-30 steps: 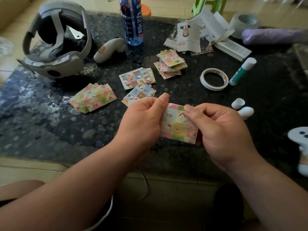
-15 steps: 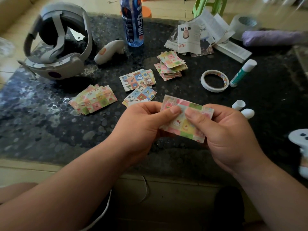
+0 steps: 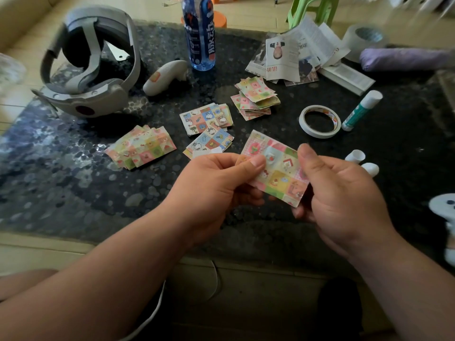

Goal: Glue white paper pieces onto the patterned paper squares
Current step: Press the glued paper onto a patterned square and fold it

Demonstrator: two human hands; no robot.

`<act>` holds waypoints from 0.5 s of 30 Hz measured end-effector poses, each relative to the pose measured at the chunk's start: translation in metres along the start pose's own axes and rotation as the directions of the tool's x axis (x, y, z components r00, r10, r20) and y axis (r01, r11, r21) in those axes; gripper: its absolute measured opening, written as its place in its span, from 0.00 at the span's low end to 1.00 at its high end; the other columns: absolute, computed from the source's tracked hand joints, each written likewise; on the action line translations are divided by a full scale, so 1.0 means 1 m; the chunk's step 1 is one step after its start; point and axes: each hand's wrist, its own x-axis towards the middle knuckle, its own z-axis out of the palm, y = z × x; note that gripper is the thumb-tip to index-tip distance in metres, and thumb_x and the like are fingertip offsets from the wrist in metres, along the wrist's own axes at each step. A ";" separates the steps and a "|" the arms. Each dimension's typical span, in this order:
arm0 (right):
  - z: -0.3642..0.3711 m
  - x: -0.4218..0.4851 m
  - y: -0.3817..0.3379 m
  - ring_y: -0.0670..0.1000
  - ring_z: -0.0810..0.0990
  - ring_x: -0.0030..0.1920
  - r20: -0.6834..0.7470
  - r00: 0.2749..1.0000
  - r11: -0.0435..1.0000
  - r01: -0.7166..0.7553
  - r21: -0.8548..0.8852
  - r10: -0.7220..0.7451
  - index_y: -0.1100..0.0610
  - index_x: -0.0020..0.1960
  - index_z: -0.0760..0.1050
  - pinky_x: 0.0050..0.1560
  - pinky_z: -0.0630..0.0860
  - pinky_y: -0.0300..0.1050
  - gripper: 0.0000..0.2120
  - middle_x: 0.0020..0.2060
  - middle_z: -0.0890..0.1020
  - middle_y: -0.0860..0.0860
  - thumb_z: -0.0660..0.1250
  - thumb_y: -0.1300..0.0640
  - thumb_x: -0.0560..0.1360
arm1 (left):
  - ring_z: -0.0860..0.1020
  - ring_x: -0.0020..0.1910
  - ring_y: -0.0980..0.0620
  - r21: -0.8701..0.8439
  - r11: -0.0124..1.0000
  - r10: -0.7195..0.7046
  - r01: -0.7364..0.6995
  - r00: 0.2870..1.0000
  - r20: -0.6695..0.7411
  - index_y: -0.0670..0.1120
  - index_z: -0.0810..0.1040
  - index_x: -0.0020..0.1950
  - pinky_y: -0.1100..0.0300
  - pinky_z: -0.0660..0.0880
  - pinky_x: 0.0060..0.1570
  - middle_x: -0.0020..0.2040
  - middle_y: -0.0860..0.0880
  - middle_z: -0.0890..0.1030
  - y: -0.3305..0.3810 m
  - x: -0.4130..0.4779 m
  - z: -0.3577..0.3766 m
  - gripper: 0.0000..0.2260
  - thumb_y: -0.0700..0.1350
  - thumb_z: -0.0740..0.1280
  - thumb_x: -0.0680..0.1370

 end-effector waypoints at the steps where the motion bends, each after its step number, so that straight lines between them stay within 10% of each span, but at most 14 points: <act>1: 0.000 0.000 -0.002 0.52 0.74 0.24 0.011 1.000 1.000 -0.016 0.026 0.016 0.61 0.41 0.82 0.23 0.71 0.41 0.24 0.31 0.83 0.61 0.63 0.41 0.76 | 0.79 0.30 0.50 0.004 1.000 0.003 -0.003 1.000 -0.003 0.41 0.83 0.36 0.58 0.79 0.35 0.36 0.40 0.83 0.000 0.000 0.000 0.08 0.45 0.71 0.72; 15: -0.007 -0.001 0.004 0.46 0.74 0.26 0.183 0.983 1.000 0.017 0.006 -0.017 0.58 0.43 0.85 0.26 0.69 0.37 0.12 0.32 0.84 0.56 0.72 0.50 0.67 | 0.80 0.43 0.39 0.045 0.999 -0.001 -0.001 0.999 0.036 0.33 0.83 0.51 0.46 0.80 0.51 0.46 0.35 0.85 -0.006 0.001 0.002 0.14 0.42 0.72 0.72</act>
